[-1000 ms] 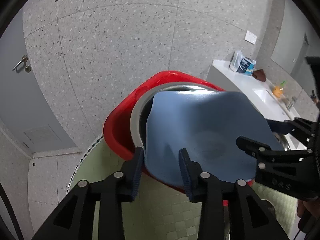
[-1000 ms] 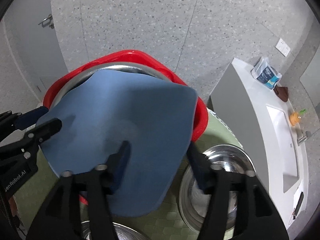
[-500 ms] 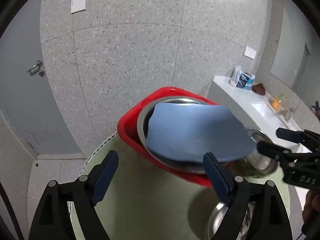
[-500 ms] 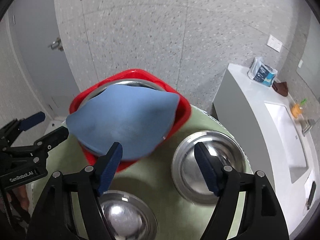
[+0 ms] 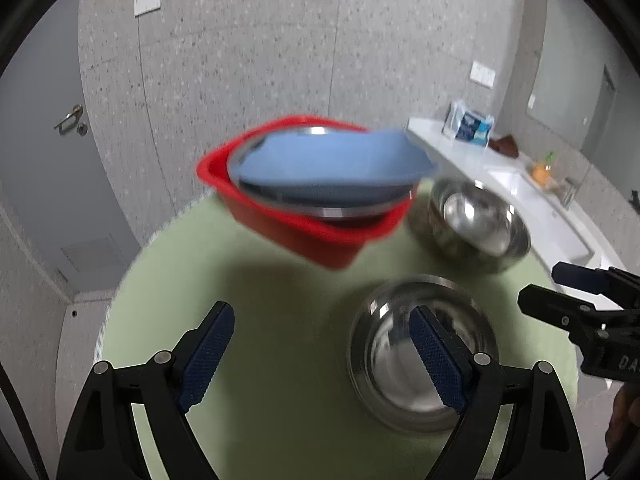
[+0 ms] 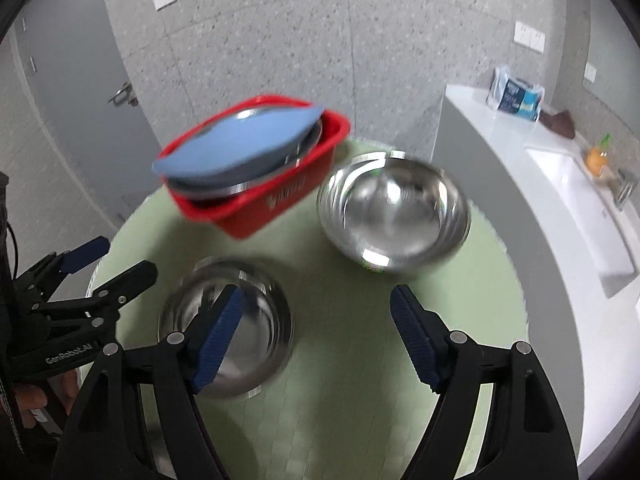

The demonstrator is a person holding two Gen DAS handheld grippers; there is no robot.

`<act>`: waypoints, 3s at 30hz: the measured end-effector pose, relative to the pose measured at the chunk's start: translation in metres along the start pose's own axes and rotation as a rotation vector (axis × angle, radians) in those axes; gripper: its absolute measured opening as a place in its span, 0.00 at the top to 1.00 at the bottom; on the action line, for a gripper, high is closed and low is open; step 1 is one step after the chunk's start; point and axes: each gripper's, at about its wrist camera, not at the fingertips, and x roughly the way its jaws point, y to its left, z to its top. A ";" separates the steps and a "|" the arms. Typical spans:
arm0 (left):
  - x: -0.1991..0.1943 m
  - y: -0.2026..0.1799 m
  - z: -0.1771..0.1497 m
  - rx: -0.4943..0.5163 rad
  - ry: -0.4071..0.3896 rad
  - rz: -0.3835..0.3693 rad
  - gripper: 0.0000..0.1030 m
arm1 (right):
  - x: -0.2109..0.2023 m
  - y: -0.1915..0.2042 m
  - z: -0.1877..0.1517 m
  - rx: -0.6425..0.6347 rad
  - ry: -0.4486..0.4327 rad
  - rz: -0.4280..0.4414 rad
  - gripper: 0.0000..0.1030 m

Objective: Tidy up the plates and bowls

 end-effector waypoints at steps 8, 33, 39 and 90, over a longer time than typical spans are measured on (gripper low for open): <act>0.019 -0.014 -0.002 0.008 0.083 -0.011 0.20 | 0.032 0.001 -0.033 0.006 0.107 0.075 0.25; 0.010 -0.005 0.033 0.085 0.097 -0.235 0.83 | 0.036 -0.001 -0.025 0.090 0.114 0.104 0.77; -0.008 -0.025 0.053 0.096 0.054 -0.248 0.83 | 0.006 -0.024 -0.005 0.068 0.046 0.090 0.77; 0.150 -0.189 0.126 0.067 0.190 0.021 0.61 | 0.106 -0.126 0.087 -0.129 0.120 0.167 0.77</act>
